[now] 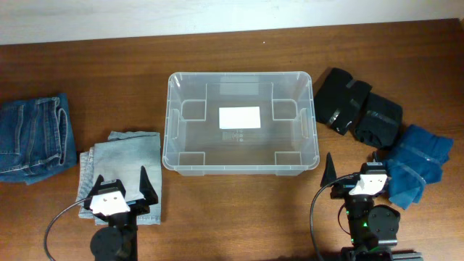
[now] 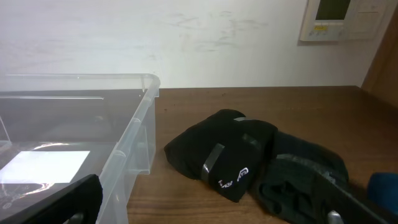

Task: Pack container
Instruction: 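Move the left gripper over the folded light-blue jeans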

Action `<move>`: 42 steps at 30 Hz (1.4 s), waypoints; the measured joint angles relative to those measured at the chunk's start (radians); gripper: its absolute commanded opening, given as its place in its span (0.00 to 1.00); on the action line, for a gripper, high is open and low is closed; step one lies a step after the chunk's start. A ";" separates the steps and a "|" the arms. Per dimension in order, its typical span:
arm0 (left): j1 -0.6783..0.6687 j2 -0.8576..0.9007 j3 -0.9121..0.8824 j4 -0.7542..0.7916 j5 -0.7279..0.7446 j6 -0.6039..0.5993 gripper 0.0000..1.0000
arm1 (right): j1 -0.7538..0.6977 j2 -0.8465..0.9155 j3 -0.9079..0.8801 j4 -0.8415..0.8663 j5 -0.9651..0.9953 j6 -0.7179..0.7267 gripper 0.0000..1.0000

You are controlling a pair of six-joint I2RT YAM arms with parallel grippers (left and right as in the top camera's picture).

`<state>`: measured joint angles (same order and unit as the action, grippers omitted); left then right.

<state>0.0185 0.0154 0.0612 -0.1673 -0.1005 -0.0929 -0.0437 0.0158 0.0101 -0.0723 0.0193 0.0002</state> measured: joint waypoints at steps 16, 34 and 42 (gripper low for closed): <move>0.002 0.680 1.083 -0.594 0.147 0.023 0.99 | 0.000 -0.002 0.000 0.000 0.000 0.000 0.98; 0.002 0.809 1.095 -0.616 0.139 0.023 0.99 | 0.000 -0.002 0.000 0.000 0.000 0.000 0.98; 0.002 0.809 1.095 -0.620 0.109 0.018 0.99 | 0.000 -0.002 0.000 0.000 0.000 0.000 0.98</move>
<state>0.0200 0.8249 1.1561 -0.7872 0.0086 -0.0750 -0.0437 0.0139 0.0101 -0.0723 0.0193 0.0002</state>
